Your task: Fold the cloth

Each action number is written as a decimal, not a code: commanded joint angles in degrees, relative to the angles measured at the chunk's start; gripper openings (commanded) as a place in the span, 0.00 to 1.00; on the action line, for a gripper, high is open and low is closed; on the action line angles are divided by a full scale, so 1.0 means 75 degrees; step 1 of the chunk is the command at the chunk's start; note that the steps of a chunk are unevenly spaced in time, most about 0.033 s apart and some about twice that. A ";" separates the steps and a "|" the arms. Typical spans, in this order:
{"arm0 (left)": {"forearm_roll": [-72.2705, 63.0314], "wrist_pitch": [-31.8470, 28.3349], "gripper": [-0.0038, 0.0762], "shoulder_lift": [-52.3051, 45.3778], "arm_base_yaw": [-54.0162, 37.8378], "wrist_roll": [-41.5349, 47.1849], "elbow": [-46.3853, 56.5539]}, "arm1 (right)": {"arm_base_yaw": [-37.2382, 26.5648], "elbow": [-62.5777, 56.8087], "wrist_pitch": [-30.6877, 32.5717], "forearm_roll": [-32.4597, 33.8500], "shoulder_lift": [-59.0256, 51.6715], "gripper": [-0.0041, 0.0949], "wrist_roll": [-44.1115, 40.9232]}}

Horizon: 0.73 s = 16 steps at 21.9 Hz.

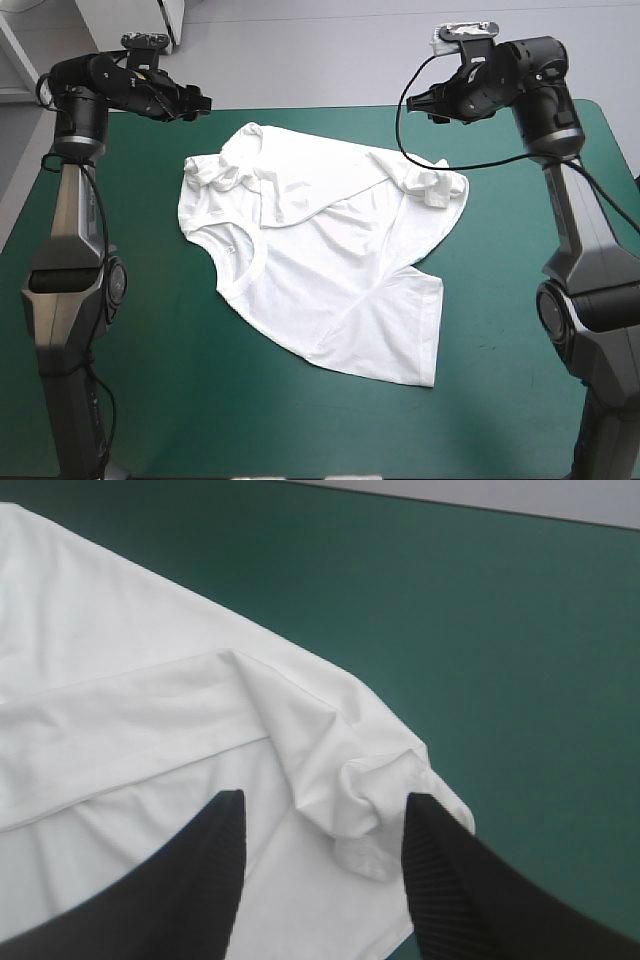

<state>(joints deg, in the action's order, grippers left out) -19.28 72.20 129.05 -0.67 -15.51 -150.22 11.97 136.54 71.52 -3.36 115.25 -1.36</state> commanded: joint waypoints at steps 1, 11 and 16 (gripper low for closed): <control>-0.0317 0.0233 0.62 -0.1439 0.0024 0.0086 -0.0117 | -0.0007 -0.0624 -0.0221 -0.0477 -0.1459 0.47 0.0075; 0.0305 -0.0291 0.62 -0.2157 0.0024 0.0058 0.3032 | -0.0007 -0.4685 -0.0221 -0.1629 -0.4370 0.47 0.0056; 0.0922 -0.0757 0.61 -0.1036 0.0024 0.0089 0.3017 | 0.0716 -0.5152 -0.0235 -0.1953 -0.4709 0.46 0.0615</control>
<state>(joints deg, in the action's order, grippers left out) -12.86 69.86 122.20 -0.67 -15.48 -126.21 14.46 97.43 71.52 -16.34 82.45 0.90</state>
